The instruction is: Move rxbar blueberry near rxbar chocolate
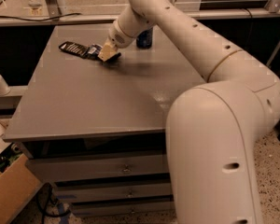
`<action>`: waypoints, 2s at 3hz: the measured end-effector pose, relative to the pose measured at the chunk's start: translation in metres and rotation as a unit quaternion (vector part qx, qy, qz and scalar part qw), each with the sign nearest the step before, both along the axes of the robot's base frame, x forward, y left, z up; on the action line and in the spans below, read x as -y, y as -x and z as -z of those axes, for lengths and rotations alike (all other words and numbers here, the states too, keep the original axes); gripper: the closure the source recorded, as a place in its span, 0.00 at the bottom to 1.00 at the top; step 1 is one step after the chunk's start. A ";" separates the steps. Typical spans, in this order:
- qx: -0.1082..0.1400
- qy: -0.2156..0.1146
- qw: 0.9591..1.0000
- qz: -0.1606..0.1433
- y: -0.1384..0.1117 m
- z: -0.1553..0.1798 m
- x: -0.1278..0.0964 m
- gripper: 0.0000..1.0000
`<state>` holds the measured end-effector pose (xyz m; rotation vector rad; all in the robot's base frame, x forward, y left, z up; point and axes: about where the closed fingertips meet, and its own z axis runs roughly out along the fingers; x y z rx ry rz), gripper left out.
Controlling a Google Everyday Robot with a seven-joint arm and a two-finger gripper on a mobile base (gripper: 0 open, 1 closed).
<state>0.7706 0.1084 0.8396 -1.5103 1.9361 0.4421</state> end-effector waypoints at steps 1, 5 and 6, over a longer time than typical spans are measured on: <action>-0.006 0.001 1.000 0.005 -0.010 0.008 -0.015 1.00; -0.013 0.000 1.000 0.007 -0.014 0.013 -0.023 0.12; -0.013 0.000 1.000 0.007 -0.013 0.013 -0.023 0.00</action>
Offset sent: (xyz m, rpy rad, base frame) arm 0.0191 0.0251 -0.0109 0.0019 0.0287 -0.0284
